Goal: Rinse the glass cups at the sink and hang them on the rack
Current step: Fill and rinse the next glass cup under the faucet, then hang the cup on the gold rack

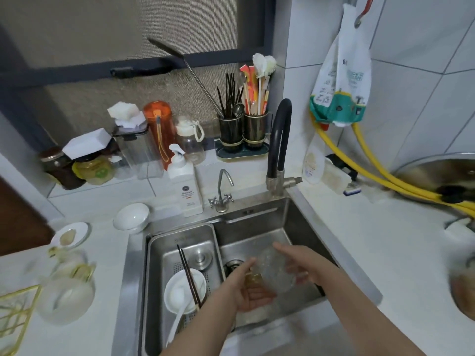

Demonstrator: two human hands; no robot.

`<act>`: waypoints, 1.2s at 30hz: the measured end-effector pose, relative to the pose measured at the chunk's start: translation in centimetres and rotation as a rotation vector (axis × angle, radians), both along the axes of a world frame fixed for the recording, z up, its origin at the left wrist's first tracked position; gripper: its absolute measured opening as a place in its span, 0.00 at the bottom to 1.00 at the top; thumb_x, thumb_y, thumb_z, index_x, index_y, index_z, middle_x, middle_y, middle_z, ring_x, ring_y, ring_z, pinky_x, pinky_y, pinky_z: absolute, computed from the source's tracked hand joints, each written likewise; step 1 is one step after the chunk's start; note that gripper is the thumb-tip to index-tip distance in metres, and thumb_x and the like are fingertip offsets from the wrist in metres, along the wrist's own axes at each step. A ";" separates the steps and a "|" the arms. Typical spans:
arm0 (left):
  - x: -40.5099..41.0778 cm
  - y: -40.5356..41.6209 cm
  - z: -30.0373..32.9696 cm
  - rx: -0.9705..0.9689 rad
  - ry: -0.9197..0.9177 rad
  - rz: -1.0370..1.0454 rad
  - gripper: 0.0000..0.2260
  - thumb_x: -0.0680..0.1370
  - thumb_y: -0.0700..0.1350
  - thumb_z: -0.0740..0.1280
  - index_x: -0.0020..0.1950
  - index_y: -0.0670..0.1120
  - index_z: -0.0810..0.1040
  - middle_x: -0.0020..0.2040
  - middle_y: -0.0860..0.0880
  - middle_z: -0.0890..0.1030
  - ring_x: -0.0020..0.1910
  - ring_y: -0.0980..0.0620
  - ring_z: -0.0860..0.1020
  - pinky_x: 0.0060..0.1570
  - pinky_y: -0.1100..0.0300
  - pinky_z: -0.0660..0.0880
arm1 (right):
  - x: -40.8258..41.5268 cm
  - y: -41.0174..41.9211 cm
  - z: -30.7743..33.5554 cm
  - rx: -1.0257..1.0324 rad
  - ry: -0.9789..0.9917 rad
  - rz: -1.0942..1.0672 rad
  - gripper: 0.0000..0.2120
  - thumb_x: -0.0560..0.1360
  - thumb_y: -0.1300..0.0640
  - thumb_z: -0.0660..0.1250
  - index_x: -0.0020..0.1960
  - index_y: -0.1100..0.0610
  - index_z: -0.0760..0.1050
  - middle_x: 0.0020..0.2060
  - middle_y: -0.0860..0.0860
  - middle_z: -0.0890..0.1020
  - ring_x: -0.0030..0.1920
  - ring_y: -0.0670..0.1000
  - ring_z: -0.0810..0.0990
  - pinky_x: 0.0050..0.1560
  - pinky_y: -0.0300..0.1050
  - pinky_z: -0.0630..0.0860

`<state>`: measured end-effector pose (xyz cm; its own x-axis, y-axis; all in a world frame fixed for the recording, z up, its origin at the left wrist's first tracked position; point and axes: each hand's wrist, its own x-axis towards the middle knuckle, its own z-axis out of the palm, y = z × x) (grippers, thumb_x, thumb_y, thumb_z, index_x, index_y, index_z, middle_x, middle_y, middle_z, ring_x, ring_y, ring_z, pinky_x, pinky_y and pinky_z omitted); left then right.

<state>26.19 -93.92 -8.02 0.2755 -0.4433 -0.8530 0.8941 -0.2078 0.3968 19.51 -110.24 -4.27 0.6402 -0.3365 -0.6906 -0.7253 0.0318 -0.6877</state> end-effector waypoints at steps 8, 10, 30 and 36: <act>-2.2 -0.9 1.9 0.011 -0.128 0.166 0.28 0.76 0.59 0.67 0.64 0.37 0.75 0.44 0.37 0.82 0.29 0.42 0.83 0.26 0.52 0.80 | -3.0 -0.1 0.1 0.111 -0.294 0.085 0.38 0.60 0.46 0.79 0.67 0.43 0.69 0.62 0.51 0.76 0.58 0.55 0.79 0.50 0.53 0.80; -3.1 -1.0 2.9 0.049 -0.288 0.151 0.28 0.77 0.59 0.65 0.68 0.39 0.71 0.47 0.37 0.82 0.29 0.43 0.83 0.24 0.54 0.79 | -3.6 -0.3 0.1 0.124 -0.360 0.060 0.31 0.66 0.50 0.77 0.66 0.45 0.70 0.60 0.50 0.78 0.56 0.54 0.80 0.52 0.55 0.81; -4.6 6.8 7.4 0.052 -1.009 -0.090 0.23 0.75 0.46 0.72 0.68 0.57 0.70 0.55 0.58 0.79 0.50 0.62 0.78 0.42 0.70 0.77 | -0.9 4.5 4.4 -0.030 -0.341 0.264 0.25 0.73 0.43 0.69 0.67 0.48 0.68 0.60 0.51 0.77 0.53 0.54 0.80 0.39 0.44 0.80; -4.7 15.4 7.8 0.071 -1.057 0.099 0.23 0.73 0.46 0.74 0.65 0.60 0.73 0.59 0.58 0.81 0.60 0.60 0.78 0.61 0.64 0.74 | 1.5 13.6 6.9 -0.221 -0.488 0.378 0.26 0.71 0.44 0.71 0.64 0.52 0.68 0.56 0.50 0.78 0.53 0.53 0.80 0.51 0.50 0.80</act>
<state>21.53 -78.55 -0.23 0.9236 -0.3371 -0.1827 0.1170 -0.2060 0.9715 21.03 -96.68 2.68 0.9644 -0.1278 -0.2316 -0.2621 -0.3440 -0.9016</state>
